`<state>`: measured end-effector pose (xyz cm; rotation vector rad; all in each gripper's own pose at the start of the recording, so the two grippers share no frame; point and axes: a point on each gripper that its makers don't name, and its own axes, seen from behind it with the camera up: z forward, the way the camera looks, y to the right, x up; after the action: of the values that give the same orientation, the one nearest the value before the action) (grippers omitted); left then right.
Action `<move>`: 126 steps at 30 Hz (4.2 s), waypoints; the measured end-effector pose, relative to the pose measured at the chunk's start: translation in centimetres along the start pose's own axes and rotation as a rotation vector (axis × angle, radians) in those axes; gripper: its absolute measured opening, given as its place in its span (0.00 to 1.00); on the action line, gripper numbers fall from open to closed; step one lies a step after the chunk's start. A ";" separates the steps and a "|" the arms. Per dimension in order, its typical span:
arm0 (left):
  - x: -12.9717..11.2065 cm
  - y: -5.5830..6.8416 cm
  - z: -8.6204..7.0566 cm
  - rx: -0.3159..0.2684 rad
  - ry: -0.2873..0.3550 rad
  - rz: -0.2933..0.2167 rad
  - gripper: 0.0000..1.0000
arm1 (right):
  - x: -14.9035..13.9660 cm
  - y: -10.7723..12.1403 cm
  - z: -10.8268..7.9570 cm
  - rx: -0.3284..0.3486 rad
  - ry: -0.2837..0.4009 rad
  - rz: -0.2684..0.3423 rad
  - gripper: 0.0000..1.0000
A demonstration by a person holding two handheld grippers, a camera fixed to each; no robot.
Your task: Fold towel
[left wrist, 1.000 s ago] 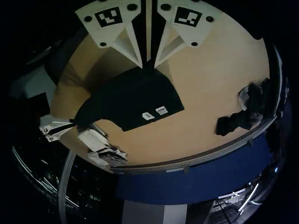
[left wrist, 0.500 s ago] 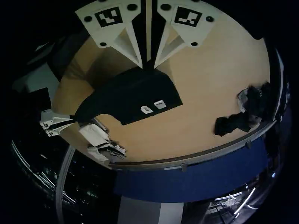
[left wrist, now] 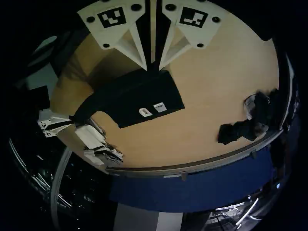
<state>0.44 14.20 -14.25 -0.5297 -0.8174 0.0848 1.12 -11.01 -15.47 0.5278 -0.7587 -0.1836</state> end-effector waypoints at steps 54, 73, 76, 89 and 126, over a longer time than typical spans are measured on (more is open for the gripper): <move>2.0 -6.5 14.0 0.065 -0.108 -0.031 0.09 | 1.3 6.8 14.3 -0.036 -0.122 0.076 0.13; 2.1 -7.4 14.8 0.101 -0.104 -0.011 0.59 | 0.8 7.9 16.1 -0.077 -0.128 0.049 0.60; 2.2 -7.2 14.6 0.093 -0.103 -0.020 0.70 | 1.2 7.9 15.9 -0.075 -0.114 0.056 0.84; 2.3 -6.6 13.4 0.100 -0.070 -0.026 0.97 | 1.3 7.6 14.5 -0.071 -0.095 0.064 1.00; -5.4 -3.1 6.6 0.106 -0.094 -0.144 0.97 | -5.2 3.1 11.6 -0.022 -0.167 0.066 1.00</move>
<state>-8.36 12.80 -12.68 -0.3685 -0.9348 0.0206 -10.78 -11.08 -9.99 0.4701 -0.9341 -0.1761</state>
